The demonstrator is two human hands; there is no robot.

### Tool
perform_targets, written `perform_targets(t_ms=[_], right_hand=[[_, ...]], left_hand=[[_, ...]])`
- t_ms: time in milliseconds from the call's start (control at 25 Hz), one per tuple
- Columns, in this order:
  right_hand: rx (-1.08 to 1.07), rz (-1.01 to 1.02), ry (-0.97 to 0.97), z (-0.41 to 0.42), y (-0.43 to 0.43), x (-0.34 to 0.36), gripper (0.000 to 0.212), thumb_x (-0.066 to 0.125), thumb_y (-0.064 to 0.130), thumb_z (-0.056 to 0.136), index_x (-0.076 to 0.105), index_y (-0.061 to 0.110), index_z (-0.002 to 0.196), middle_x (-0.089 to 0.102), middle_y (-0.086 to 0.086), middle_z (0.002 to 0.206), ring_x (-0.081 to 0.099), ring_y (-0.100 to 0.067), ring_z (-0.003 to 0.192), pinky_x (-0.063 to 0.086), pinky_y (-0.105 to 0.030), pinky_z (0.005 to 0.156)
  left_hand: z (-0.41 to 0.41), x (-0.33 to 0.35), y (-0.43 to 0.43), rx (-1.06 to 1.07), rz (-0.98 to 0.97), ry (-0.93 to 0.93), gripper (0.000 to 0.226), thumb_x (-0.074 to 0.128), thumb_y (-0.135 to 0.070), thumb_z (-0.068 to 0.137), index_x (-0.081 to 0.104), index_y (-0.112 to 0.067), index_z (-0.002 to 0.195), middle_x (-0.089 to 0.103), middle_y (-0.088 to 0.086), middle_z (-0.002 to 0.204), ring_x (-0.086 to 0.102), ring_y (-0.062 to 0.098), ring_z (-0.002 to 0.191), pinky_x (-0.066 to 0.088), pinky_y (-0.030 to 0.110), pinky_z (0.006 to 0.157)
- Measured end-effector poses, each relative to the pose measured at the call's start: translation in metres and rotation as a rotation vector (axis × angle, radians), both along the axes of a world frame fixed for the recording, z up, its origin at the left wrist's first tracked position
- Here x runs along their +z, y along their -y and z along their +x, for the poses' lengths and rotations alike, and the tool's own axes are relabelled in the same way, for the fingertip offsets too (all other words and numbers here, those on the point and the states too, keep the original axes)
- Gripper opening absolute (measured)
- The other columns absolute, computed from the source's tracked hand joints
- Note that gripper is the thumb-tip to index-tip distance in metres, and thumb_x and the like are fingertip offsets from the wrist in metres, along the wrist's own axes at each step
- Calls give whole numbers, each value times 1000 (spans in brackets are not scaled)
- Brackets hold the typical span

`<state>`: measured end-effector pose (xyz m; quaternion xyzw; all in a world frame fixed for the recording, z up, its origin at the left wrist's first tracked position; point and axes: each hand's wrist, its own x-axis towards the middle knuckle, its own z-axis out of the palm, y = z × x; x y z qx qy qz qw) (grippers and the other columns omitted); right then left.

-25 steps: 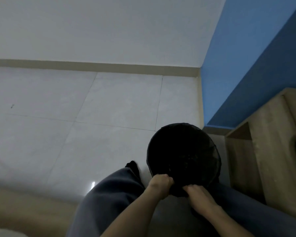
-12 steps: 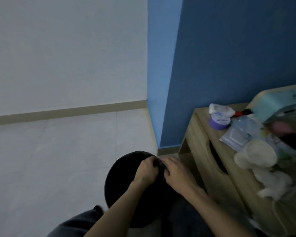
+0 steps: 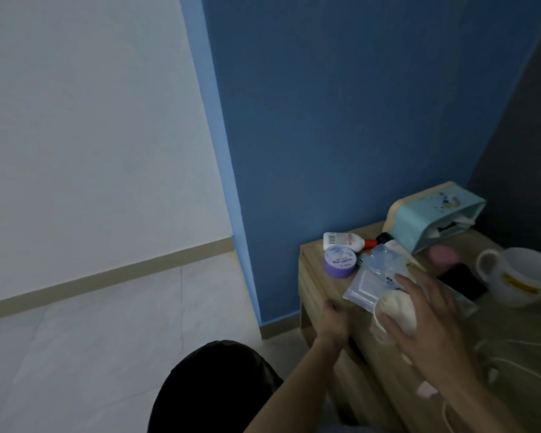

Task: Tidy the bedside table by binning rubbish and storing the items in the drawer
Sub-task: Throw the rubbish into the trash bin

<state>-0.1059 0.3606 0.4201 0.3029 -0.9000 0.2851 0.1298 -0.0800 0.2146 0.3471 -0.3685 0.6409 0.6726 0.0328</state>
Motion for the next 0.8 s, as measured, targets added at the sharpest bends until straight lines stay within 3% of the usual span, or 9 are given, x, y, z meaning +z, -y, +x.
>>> perform_targets(t_ms=[80,200,320,440,520,680,800], right_hand=[[-26,88,110,-5,-10,-19,84,64,62,64,46,15,131,48,-15,136,44,-36,125,45,-50,94],[1,93,205,-9,-15,-40,97,51,77,60,44,12,132,55,-16,129,53,-36,117,49,-47,89],[-18,20,256,-10,-13,-38,88,80,44,60,44,7,132,55,-20,124,54,-39,113,48,-45,87],[-24,-76,268,-5,-8,-31,87,87,24,56,45,8,131,54,-20,122,55,-38,111,48,-42,85],[-1,-125,248,3,1,-23,86,86,23,57,45,10,132,53,-19,123,54,-38,112,48,-45,85],[107,-125,228,22,35,-14,84,82,29,63,42,9,134,51,-20,130,47,-36,121,41,-42,94],[200,-105,299,30,53,-21,82,82,29,63,43,9,133,53,-19,125,49,-35,117,41,-40,92]], left_hand=[[-10,1,-13,24,22,16,67,56,-44,74,37,-11,129,49,6,135,52,30,120,45,42,102],[-20,-8,-18,49,18,32,79,56,-45,77,29,-5,140,46,11,142,50,28,123,42,42,105],[-23,-9,-13,81,113,61,72,49,-43,81,27,-9,141,45,13,141,50,29,122,42,46,104],[-11,13,-10,65,164,45,55,38,-39,94,28,-12,140,44,12,140,48,25,117,41,39,102],[-3,20,-7,30,182,58,51,31,-43,98,34,-14,140,45,10,141,46,23,111,39,36,94],[20,39,25,130,364,-23,67,20,-61,94,44,-17,138,46,7,142,43,26,126,34,44,101],[39,46,52,83,438,-108,69,19,-72,87,62,-25,112,63,1,107,53,21,99,42,39,83]])
